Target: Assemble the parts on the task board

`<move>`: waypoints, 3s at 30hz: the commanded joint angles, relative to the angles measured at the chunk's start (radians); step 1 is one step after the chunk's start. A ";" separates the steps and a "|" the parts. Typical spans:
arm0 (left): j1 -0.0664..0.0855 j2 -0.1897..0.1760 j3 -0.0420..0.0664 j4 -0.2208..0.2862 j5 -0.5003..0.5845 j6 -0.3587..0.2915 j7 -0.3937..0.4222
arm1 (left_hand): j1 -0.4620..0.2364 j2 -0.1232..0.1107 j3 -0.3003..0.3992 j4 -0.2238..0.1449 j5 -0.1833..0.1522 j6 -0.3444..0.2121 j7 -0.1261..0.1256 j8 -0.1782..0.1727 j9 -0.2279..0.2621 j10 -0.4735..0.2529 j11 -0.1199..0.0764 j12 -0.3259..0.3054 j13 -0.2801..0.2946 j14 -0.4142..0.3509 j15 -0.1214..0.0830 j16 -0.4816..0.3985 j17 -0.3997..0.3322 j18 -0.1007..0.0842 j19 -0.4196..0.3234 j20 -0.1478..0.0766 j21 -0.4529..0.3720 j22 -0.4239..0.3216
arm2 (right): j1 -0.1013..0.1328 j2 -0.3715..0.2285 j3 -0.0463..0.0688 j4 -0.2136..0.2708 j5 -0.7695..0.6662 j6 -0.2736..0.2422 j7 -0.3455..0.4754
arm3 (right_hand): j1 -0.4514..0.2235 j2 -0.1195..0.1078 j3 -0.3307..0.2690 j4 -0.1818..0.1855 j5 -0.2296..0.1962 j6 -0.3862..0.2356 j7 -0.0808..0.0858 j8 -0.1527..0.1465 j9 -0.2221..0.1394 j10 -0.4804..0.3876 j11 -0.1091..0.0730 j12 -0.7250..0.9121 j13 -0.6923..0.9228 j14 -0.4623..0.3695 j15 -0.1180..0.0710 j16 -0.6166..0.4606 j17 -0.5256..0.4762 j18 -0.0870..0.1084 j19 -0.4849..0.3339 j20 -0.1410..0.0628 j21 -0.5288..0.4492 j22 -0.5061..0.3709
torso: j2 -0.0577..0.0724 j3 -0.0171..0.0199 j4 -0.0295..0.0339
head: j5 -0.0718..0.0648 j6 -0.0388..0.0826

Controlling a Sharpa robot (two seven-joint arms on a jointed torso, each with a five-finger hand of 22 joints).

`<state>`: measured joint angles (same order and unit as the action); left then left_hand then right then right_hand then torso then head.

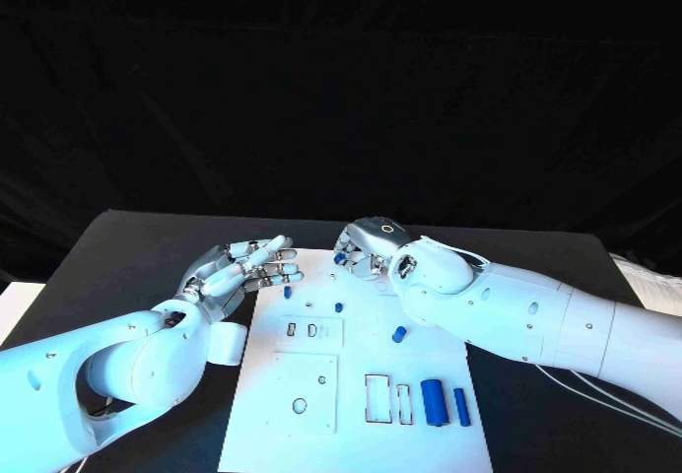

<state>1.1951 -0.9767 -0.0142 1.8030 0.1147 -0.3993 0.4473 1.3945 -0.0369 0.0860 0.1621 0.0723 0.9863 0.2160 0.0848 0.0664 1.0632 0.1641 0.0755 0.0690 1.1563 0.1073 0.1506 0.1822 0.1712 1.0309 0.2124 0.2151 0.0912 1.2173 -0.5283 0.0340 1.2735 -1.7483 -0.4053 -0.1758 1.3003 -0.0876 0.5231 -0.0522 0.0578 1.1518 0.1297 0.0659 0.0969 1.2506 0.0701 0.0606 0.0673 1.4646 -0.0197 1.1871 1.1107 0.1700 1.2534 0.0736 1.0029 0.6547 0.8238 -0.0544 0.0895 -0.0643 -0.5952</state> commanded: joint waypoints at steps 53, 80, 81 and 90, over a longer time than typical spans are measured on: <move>0.005 -0.015 0.001 -0.009 0.011 0.021 0.002 | -0.008 0.001 -0.003 -0.008 -0.004 -0.001 0.006 -0.007 0.000 -0.002 0.003 -0.007 -0.001 -0.003 0.007 -0.010 0.003 0.011 -0.002 0.008 -0.008 -0.003 | 0.021 -0.329 0.020 0.225 0.252 0.167 -0.117 | 0.074 -0.083 -0.471 0.314 0.138 -0.168 0.000 0.027 -0.025 0.164 -0.030 1.104 1.112 0.088 -0.014 0.322 0.364 -0.089 0.155 -0.007 0.353 0.491 | 0.001 0.0049 -0.0182 | -0.011 0.010; 0.005 -0.013 0.001 -0.013 0.011 0.023 0.001 | -0.008 0.001 -0.003 -0.008 -0.004 -0.001 0.006 -0.007 0.000 -0.002 0.003 -0.007 -0.001 -0.003 0.007 -0.010 0.003 0.011 -0.002 0.008 -0.008 -0.003 | 0.010 -0.286 0.020 0.167 0.240 0.184 -0.112 | 0.119 -0.043 -0.457 0.315 0.159 -0.148 0.000 0.048 -0.022 0.197 -0.030 1.221 1.244 0.096 -0.013 0.353 0.409 -0.098 0.170 -0.003 0.390 0.551 | 0.000 0.0035 -0.0172 | -0.010 0.002; 0.005 -0.013 0.001 -0.013 0.011 0.023 0.001 | -0.008 0.001 -0.003 -0.008 -0.004 -0.001 0.006 -0.007 0.000 -0.002 0.003 -0.007 -0.001 -0.003 0.007 -0.010 0.003 0.011 -0.002 0.008 -0.008 -0.003 | 0.010 -0.286 0.020 0.167 0.238 0.183 -0.113 | 0.120 -0.042 -0.456 0.313 0.159 -0.147 0.000 0.049 -0.022 0.197 -0.030 1.222 1.245 0.096 -0.013 0.353 0.410 -0.099 0.170 -0.003 0.391 0.552 | 0.000 0.0034 -0.0174 | -0.010 0.002; 0.005 -0.014 0.000 -0.014 0.011 0.024 0.000 | -0.008 0.001 -0.003 -0.008 -0.004 -0.001 0.006 -0.008 0.000 -0.002 0.003 -0.007 -0.001 -0.003 0.007 -0.010 0.003 0.011 -0.002 0.008 -0.008 -0.003 | 0.009 -0.285 0.020 0.164 0.220 0.187 -0.112 | 0.147 -0.021 -0.419 0.288 0.102 -0.137 -0.001 0.054 -0.024 0.201 -0.030 1.236 1.267 0.098 -0.014 0.359 0.420 -0.102 0.175 -0.003 0.403 0.572 | 0.001 0.0033 -0.0173 | -0.011 0.001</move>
<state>1.1978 -0.9918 -0.0145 1.7881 0.1253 -0.3974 0.4424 1.3945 -0.0369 0.0833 0.1594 0.0723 0.9863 0.2160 0.0802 0.0665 1.0632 0.1641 0.0754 0.0690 1.1564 0.1073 0.1461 0.1840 0.1710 1.0305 0.2128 0.2117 0.0893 1.2273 -0.8154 0.0534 1.4381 -1.5034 -0.2351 -0.2846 1.4347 -0.1103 0.0984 0.2362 0.1635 1.0074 0.1289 0.1157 0.0733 1.4457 0.0396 1.2914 1.3131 1.4647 -0.0374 1.5420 1.3076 0.0765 1.4220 0.0701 1.4021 1.2257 0.8241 -0.0509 0.0719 -0.0739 -0.5938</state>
